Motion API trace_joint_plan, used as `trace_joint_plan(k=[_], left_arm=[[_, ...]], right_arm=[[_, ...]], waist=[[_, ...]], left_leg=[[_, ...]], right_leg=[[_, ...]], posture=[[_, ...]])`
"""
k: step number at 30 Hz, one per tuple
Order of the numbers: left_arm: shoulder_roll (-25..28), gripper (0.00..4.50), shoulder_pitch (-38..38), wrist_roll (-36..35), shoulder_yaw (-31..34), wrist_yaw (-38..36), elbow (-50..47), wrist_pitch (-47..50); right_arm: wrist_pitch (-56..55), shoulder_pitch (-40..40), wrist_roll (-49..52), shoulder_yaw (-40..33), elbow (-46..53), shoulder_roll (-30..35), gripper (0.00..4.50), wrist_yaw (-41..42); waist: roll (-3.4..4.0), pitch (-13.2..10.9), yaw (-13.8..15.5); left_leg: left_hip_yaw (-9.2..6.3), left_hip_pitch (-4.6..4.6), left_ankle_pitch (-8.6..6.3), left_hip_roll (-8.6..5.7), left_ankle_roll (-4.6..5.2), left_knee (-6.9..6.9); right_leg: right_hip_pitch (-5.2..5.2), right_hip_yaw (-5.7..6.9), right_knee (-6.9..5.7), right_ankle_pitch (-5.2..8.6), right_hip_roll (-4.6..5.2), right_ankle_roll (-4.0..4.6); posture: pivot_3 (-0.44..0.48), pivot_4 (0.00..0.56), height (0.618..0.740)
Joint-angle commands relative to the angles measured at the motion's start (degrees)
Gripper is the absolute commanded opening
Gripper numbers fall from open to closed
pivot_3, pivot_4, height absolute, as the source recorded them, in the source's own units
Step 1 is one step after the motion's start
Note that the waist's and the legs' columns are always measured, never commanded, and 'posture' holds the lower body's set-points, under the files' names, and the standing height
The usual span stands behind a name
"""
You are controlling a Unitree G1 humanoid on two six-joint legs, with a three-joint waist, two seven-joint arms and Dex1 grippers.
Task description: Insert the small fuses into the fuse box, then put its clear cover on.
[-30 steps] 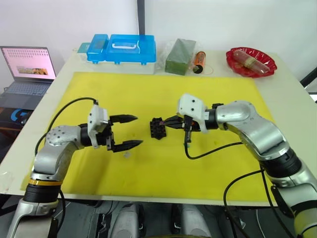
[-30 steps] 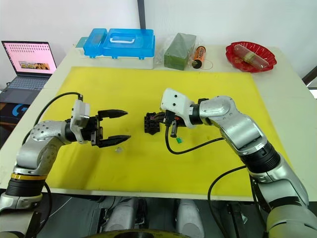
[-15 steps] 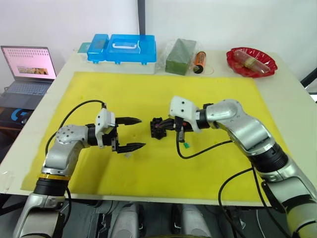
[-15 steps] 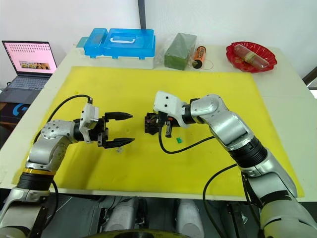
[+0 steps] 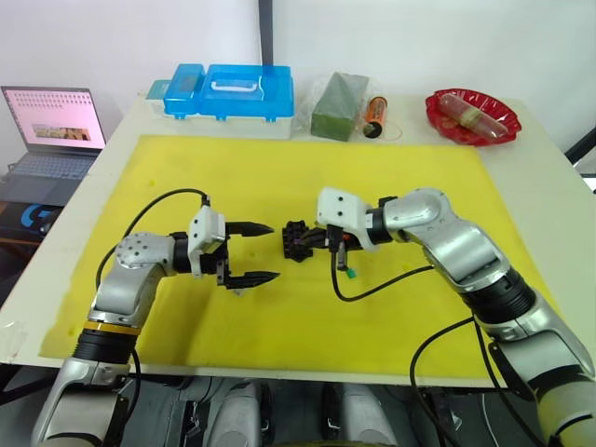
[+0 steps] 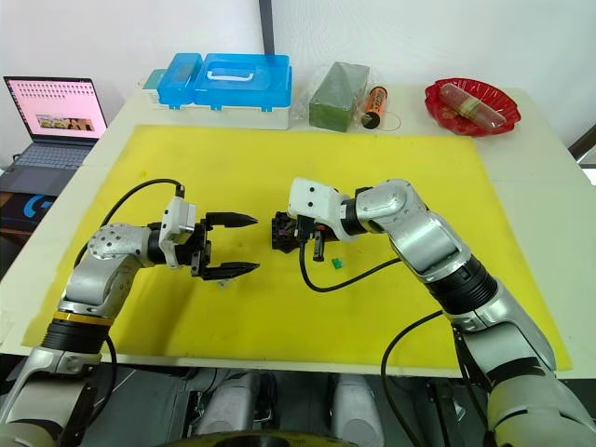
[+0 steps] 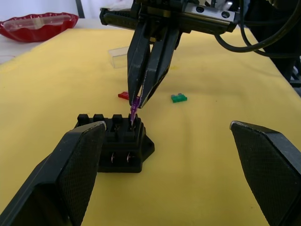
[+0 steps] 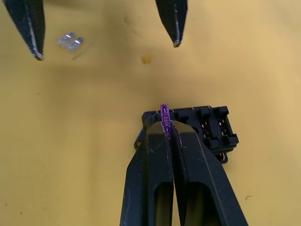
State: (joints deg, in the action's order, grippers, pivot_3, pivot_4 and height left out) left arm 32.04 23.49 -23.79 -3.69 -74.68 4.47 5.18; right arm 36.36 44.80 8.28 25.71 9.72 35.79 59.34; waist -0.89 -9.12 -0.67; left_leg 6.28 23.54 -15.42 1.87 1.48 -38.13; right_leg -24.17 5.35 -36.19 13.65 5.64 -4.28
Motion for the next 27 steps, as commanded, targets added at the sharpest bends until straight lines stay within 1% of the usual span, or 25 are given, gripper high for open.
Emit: trace_joint_plan(k=[1, 9, 27], left_arm=[[-0.36, 4.46, 1.65, -0.01, 0.11, 0.31, -0.76, -0.65], [-0.77, 4.46, 2.07, 0.73, 0.29, 0.31, 0.93, -1.66], [-0.49, 4.46, 1.80, 0.97, 0.45, 0.40, 1.73, -2.47]], right_arm=[[-1.36, 0.34, -0.46, -0.72, 0.32, -0.54, 0.00, 0.64], [-4.53, 0.48, -2.49, -0.12, -1.96, -0.80, 0.00, 1.63], [-7.48, -0.13, -4.22, -0.14, -4.77, -1.76, 0.00, 3.00]], waist=[[0.00, 0.00, -0.01], [0.00, 0.00, -0.05], [0.00, 0.00, -0.01]], left_leg=[[0.00, 0.00, 0.00, 0.00, 0.00, 0.00], [0.00, 0.00, 0.00, 0.00, 0.00, 0.00], [0.00, 0.00, 0.00, 0.00, 0.00, 0.00]], right_leg=[[0.00, 0.00, 0.00, 0.00, 0.00, 0.00], [0.00, 0.00, -0.01, 0.00, -0.01, 0.00], [0.00, 0.00, -0.01, 0.00, -0.01, 0.00]], posture=[[0.000, 0.150, 0.740], [0.000, 0.150, 0.740], [0.000, 0.150, 0.740]])
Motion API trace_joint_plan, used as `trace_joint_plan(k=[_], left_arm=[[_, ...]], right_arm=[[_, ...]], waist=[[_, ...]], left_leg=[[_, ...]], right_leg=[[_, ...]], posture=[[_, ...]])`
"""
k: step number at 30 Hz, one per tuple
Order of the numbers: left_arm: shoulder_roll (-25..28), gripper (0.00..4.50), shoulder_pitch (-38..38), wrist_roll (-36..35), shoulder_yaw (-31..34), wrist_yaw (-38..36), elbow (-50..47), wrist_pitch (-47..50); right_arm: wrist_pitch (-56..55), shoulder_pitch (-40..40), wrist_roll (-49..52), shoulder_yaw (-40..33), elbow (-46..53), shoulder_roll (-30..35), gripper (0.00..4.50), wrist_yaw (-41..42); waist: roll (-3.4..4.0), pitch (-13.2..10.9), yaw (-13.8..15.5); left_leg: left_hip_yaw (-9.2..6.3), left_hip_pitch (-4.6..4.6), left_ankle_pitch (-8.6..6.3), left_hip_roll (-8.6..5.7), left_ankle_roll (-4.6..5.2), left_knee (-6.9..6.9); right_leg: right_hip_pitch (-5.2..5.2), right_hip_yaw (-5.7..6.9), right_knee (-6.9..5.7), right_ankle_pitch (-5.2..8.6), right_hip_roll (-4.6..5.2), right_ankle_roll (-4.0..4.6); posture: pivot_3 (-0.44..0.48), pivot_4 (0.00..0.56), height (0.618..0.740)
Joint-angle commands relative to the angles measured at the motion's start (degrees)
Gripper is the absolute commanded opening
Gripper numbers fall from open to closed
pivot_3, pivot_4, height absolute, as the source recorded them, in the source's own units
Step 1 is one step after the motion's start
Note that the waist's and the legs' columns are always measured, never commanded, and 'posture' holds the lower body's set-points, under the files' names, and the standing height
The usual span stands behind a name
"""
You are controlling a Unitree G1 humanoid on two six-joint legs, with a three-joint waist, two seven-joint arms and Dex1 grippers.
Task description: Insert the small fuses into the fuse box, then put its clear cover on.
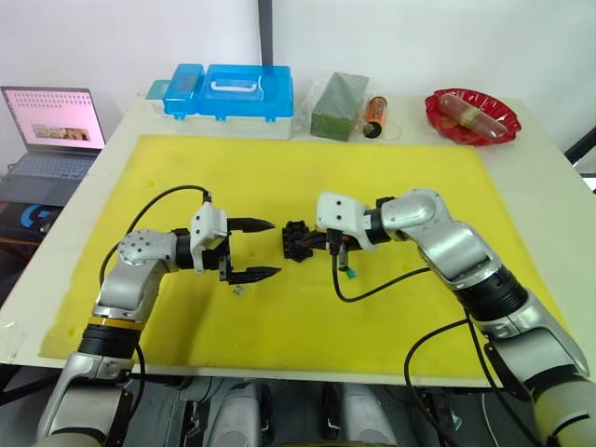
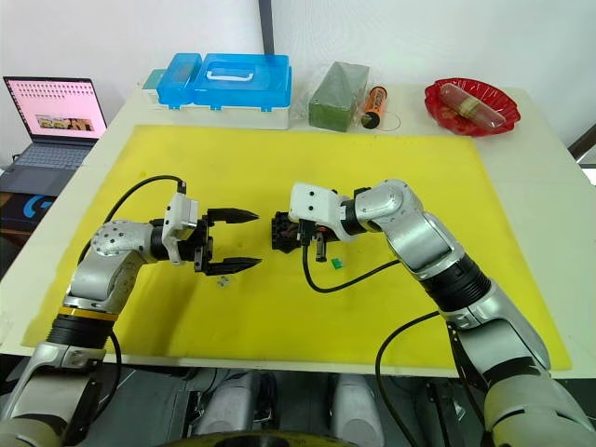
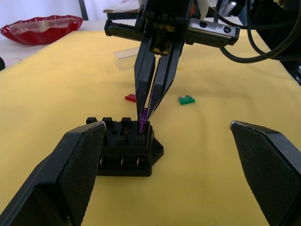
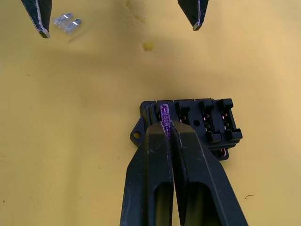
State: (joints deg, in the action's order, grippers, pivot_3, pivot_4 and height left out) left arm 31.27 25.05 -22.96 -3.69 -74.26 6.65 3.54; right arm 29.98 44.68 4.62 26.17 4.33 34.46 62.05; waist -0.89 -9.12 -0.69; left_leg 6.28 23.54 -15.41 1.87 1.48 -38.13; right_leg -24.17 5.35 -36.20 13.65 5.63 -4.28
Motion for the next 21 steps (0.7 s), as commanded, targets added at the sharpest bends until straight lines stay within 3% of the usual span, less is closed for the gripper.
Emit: trace_joint_plan(k=[1, 21], left_arm=[[0.32, 4.46, 0.23, 0.12, 0.46, -0.04, -0.41, -0.85], [0.36, 4.46, 0.51, 0.37, 0.25, -0.17, -0.06, -0.79]], right_arm=[[-1.18, -0.03, -0.66, -0.59, 0.56, -0.49, 0.00, 0.27], [-4.70, -0.11, -3.34, -0.19, -3.33, -1.33, 0.00, 0.84]], waist=[[0.00, 0.00, 0.00], [0.00, 0.00, -0.05]], left_leg=[[0.00, 0.00, 0.00, 0.00, 0.00, 0.00], [0.00, 0.00, 0.01, 0.00, -0.01, -0.01]], right_leg=[[0.00, 0.00, 0.00, 0.00, 0.00, 0.00], [0.00, 0.00, -0.02, 0.00, 0.00, 0.00]], posture=[[0.000, 0.150, 0.740], [0.000, 0.150, 0.740]])
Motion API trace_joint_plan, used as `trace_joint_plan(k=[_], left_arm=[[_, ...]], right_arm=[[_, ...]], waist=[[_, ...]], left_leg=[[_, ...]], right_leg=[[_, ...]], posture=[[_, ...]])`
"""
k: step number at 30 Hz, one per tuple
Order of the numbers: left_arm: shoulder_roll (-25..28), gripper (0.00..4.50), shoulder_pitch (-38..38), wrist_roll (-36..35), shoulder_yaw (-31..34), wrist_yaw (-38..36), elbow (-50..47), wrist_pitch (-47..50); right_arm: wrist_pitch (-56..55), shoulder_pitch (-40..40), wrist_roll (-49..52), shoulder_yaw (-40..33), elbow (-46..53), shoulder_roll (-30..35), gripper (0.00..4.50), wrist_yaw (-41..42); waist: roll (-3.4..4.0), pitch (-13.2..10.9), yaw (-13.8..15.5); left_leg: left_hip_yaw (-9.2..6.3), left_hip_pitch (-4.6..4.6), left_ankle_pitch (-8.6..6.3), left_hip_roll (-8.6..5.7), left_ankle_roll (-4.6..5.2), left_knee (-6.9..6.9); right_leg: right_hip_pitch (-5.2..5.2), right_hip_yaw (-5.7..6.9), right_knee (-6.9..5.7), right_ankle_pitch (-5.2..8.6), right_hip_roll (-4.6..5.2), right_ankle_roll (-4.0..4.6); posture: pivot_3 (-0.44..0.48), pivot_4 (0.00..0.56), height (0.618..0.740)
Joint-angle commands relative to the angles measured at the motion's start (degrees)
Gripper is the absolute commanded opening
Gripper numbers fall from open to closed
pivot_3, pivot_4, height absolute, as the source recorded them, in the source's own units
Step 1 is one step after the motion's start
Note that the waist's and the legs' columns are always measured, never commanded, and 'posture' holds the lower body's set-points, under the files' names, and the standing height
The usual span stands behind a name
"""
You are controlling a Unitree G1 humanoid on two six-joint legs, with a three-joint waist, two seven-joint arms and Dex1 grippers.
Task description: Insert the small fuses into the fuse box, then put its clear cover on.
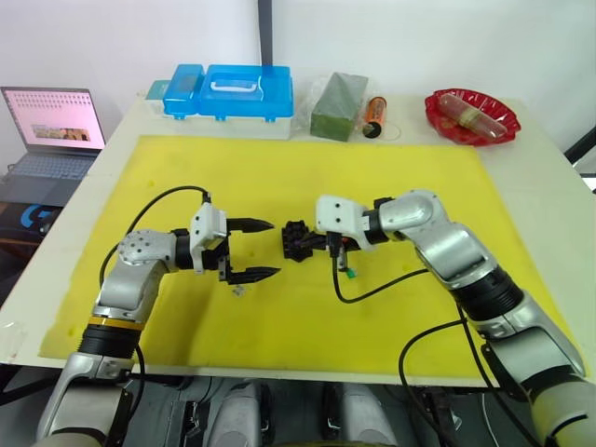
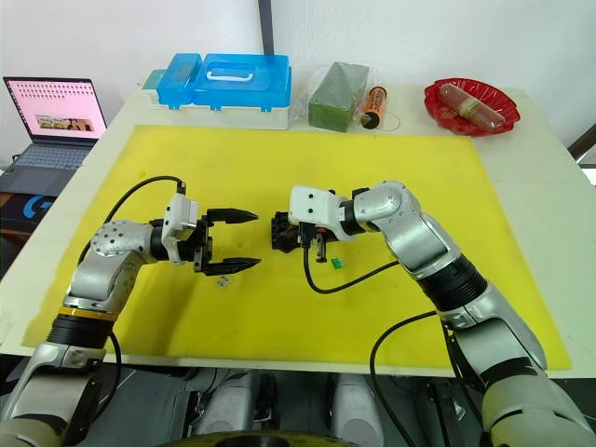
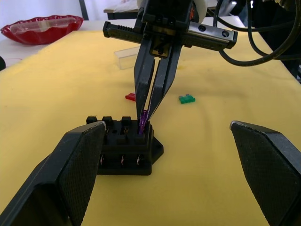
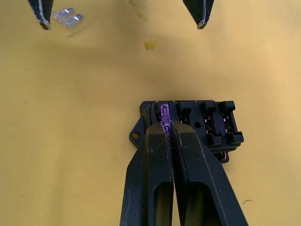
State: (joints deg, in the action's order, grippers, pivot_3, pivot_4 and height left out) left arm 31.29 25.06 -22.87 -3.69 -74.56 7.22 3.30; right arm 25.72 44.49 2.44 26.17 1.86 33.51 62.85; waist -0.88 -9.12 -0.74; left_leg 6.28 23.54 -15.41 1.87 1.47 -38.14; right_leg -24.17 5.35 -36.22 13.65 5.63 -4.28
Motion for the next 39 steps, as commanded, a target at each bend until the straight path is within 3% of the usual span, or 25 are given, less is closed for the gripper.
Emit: trace_joint_plan(k=[1, 21, 39], left_arm=[[0.33, 4.46, 0.55, 0.31, 0.23, 0.13, -0.58, -0.56], [-0.01, 4.46, 1.63, 0.78, 0.23, 0.14, -0.17, -0.39], [0.17, 4.46, 2.20, 0.94, -0.01, 0.67, -1.16, 0.45]], right_arm=[[-0.57, 0.09, -1.20, -0.20, -1.04, -0.42, 0.00, 0.08], [-0.52, 4.25, 1.10, -2.13, -3.74, -0.30, 0.00, 6.58], [2.06, 6.49, 2.57, -3.72, -5.48, -1.52, 0.00, 6.92]], waist=[[0.00, 0.00, -0.01], [0.01, 0.00, 0.02], [0.02, 0.00, -0.03]], left_leg=[[0.00, 0.00, 0.00, 0.00, 0.00, 0.00], [0.00, 0.00, 0.00, 0.00, 0.00, 0.00], [0.00, 0.00, 0.00, 0.00, -0.01, 0.00]], right_leg=[[0.00, 0.00, 0.00, 0.00, 0.00, 0.00], [0.00, 0.00, -0.01, 0.00, 0.00, 0.00], [0.00, 0.00, -0.01, 0.00, 0.00, 0.00]], posture=[[0.000, 0.150, 0.740], [0.000, 0.150, 0.740], [0.000, 0.150, 0.740]])
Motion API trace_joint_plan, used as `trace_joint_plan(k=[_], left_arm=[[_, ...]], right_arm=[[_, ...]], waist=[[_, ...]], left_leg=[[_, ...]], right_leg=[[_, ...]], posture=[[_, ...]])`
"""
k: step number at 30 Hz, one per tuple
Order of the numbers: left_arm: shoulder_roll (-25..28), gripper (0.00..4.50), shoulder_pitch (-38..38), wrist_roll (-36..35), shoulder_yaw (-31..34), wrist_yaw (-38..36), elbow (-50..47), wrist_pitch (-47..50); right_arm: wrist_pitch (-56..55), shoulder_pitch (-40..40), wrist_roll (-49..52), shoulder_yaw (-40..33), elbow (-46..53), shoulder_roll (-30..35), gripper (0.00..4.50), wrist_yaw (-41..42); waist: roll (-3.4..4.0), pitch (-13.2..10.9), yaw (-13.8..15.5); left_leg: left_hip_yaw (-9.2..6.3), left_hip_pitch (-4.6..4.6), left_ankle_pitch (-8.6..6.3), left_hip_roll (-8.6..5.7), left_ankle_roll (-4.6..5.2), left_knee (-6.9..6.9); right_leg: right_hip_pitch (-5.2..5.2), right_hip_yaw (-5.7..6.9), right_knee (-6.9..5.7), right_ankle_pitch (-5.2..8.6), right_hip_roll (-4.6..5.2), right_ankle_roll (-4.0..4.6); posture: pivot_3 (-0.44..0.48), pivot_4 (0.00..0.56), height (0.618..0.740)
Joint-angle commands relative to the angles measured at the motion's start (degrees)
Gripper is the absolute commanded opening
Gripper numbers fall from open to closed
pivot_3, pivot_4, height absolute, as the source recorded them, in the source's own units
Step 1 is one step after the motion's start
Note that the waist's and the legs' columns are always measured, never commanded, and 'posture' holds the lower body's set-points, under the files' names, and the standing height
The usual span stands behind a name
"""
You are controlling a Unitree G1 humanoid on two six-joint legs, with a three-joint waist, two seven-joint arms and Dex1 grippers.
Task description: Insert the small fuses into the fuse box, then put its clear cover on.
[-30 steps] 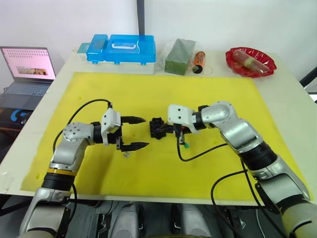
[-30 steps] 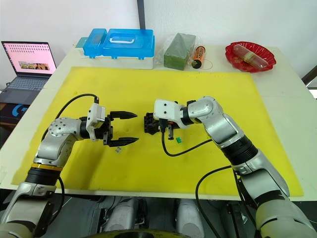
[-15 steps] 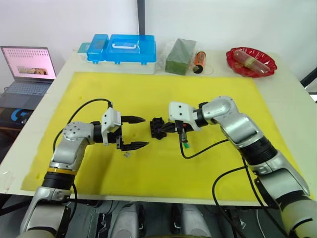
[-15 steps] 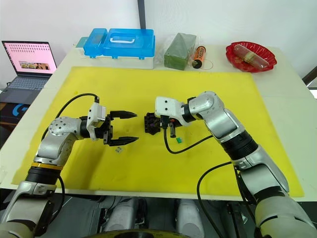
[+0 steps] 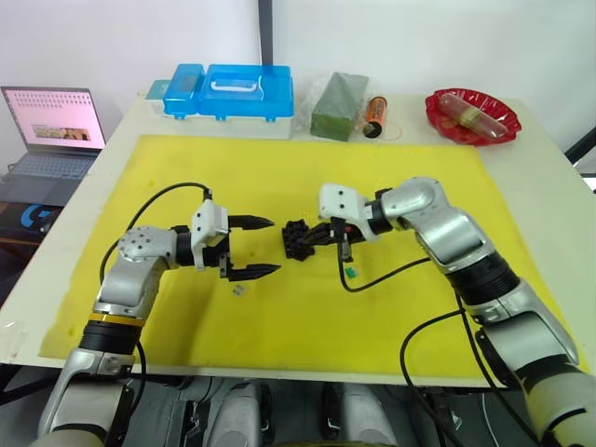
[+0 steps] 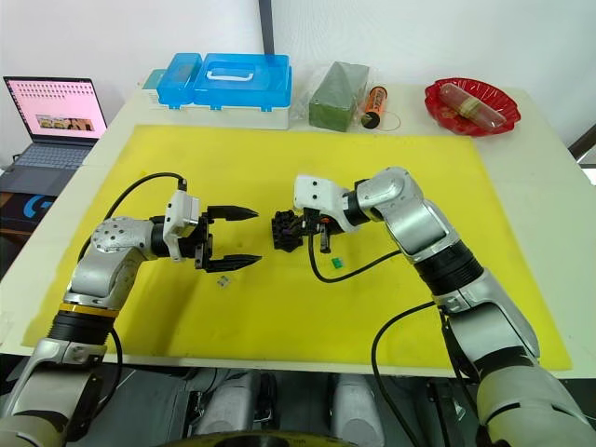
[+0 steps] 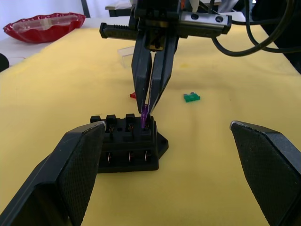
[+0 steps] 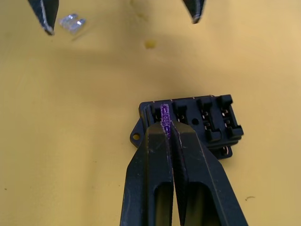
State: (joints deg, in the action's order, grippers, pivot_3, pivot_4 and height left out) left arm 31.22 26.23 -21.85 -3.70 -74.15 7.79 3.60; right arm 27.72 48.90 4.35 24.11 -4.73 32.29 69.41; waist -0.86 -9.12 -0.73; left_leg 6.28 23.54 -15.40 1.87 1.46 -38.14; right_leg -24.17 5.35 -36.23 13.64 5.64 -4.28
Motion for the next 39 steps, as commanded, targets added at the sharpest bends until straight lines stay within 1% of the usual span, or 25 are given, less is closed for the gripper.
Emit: trace_joint_plan(k=[1, 17, 33, 39], left_arm=[[0.20, 4.46, 1.08, -0.08, -0.03, 0.26, -1.72, 0.13], [0.21, 4.46, 1.27, 0.34, 0.06, -0.32, -0.17, -1.03], [0.35, 4.46, 1.17, 0.52, 0.12, -0.39, -0.67, -0.72], [0.41, 4.46, 0.96, 0.54, 0.16, -0.44, -0.73, -0.83]], right_arm=[[-0.06, 2.05, 0.51, -1.52, 1.01, -0.22, 0.00, 0.48], [-3.63, 1.20, -1.07, -0.21, 0.11, -0.06, 0.00, 1.87], [-7.15, 0.59, -3.60, 0.77, -2.62, -0.95, 0.00, 1.91], [-7.61, -0.09, -3.83, 1.19, -2.29, -0.67, 0.00, 2.88]], waist=[[0.00, 0.00, -0.03], [0.01, 0.00, -0.01], [0.01, 0.00, -0.03], [0.01, 0.00, -0.05]], left_leg=[[0.00, 0.00, 0.00, 0.00, 0.00, 0.00], [0.00, 0.00, 0.00, 0.00, 0.00, 0.00], [0.01, 0.00, 0.00, 0.00, -0.01, 0.00], [0.01, 0.00, 0.01, 0.00, -0.01, 0.00]], right_leg=[[0.00, 0.00, 0.00, 0.00, 0.00, 0.00], [-0.01, 0.00, 0.00, 0.00, 0.00, 0.00], [-0.01, 0.00, 0.00, 0.00, -0.01, 0.00], [-0.01, 0.00, 0.00, 0.00, -0.01, 0.00]], posture=[[0.000, 0.150, 0.740], [0.000, 0.150, 0.740], [0.000, 0.150, 0.740], [0.000, 0.150, 0.740]])
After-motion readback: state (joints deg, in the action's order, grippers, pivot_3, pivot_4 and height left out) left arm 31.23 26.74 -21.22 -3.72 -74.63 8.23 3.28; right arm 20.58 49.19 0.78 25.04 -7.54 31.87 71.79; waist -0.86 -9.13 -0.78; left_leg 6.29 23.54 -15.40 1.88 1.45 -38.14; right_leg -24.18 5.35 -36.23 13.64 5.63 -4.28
